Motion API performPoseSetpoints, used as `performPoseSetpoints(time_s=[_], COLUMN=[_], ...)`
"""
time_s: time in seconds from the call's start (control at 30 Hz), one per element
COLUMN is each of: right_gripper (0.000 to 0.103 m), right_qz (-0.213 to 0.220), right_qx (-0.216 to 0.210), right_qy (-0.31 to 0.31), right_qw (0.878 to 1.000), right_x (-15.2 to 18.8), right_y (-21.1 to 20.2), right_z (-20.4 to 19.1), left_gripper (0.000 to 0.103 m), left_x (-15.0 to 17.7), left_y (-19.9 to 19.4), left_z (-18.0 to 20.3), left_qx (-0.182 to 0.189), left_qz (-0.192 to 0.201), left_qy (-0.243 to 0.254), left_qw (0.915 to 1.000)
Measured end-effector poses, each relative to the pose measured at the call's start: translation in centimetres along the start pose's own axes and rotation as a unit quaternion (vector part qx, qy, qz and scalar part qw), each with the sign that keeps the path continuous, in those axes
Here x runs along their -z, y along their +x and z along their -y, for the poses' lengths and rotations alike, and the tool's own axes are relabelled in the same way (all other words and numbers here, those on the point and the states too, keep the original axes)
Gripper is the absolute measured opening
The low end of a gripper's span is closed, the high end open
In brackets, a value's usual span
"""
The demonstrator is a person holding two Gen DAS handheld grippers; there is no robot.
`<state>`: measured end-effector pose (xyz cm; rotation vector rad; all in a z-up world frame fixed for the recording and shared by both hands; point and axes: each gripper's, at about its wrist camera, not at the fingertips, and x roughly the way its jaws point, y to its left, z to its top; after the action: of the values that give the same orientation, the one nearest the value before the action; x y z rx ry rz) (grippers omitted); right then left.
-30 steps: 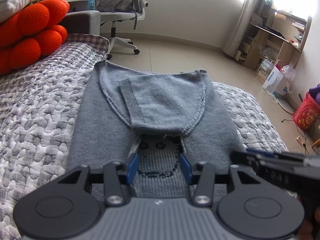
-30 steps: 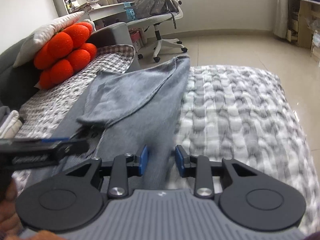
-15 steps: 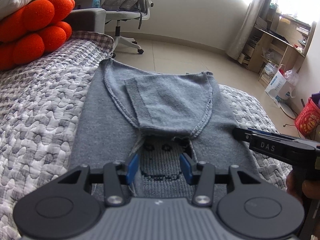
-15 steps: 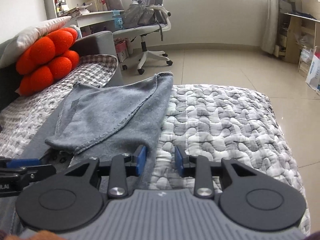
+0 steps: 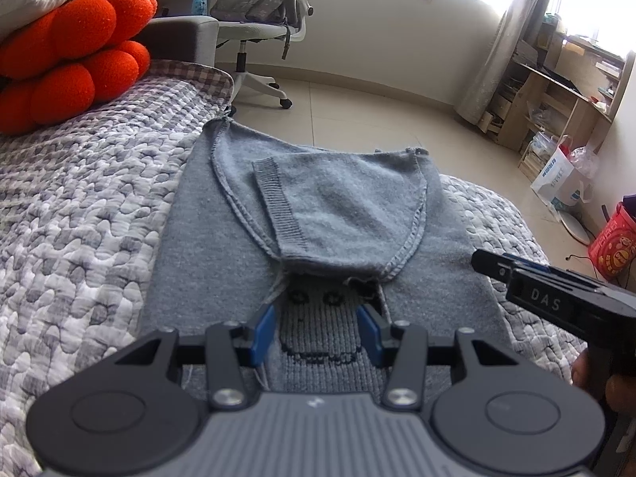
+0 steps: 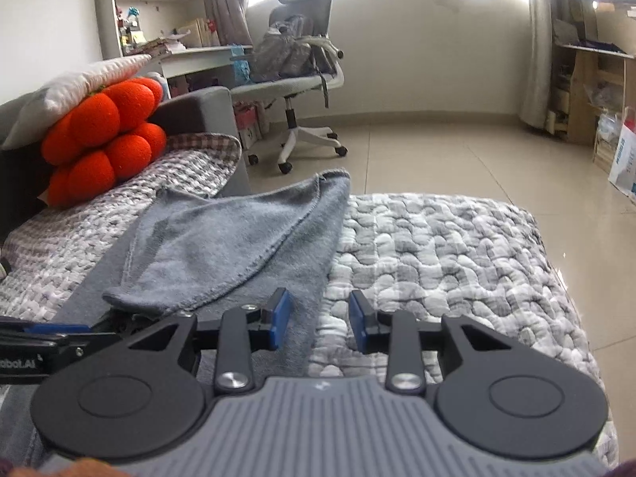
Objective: Fold clothes
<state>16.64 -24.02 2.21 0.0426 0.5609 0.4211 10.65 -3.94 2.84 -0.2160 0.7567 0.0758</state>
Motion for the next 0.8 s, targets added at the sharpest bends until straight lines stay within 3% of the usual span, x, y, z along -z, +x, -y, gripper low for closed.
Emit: performPoseSetpoints(time_s=[0.17, 0.23, 0.3, 0.57, 0.8], right_gripper=[0.034, 0.033, 0.033, 0.035, 0.037], right_qz=[-0.006, -0.036, -0.032, -0.027, -0.019], right_qx=[-0.016, -0.003, 0.000, 0.032, 0.007], right_qy=[0.002, -0.014, -0.028, 0.036, 0.049], right_qw=[1.000, 0.999, 0.999, 0.998, 0.999], right_x=[0.0, 0.5, 0.6, -1.3, -4.2], right_y=[0.2, 1.2, 1.3, 2.9, 6.4], right_z=[-0.3, -0.5, -0.4, 3.3, 3.3], left_gripper=[0.047, 0.047, 0.047, 0.049, 0.049], left_x=[0.0, -0.1, -0.2, -0.7, -1.0], left_y=[-0.1, -0.1, 0.0, -0.4, -0.8], left_z=[-0.1, -0.2, -0.5, -1.7, -2.5], left_qx=[0.001, 0.001, 0.000, -0.003, 0.004], left_qz=[0.000, 0.000, -0.001, 0.003, 0.009], left_qy=[-0.005, -0.007, -0.014, -0.031, -0.042], left_qw=[1.0000, 1.0000, 0.9999, 0.9995, 0.9991])
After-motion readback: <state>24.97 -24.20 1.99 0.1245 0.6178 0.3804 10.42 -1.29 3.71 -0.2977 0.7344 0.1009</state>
